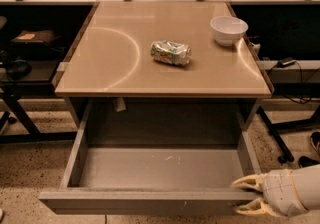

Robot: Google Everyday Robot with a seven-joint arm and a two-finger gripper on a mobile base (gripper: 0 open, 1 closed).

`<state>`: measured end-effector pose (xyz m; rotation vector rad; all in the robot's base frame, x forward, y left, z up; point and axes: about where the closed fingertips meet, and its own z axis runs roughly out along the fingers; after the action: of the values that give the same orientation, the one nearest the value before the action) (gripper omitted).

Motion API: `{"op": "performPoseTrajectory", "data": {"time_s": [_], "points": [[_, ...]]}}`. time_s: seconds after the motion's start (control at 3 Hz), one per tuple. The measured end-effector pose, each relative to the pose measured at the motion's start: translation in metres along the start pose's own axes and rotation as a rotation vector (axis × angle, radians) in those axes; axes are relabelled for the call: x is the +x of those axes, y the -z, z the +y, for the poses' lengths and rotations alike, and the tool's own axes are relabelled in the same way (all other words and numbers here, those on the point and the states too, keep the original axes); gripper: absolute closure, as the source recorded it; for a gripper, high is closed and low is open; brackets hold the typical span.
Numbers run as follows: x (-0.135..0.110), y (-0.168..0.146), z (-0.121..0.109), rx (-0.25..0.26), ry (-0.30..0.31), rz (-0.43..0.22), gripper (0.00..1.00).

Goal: Open top drawer

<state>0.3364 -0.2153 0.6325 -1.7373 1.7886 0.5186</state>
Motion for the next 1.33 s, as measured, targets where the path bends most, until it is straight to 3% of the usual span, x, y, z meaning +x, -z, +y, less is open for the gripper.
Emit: {"op": "performPoseTrajectory", "data": {"time_s": [0.33,1.33], "points": [[0.0025,0.0019,0.0098,-0.002,0.0,-0.002,0.83],[0.0024,0.0019,0.0099,-0.002,0.0,-0.002,0.13]]}}
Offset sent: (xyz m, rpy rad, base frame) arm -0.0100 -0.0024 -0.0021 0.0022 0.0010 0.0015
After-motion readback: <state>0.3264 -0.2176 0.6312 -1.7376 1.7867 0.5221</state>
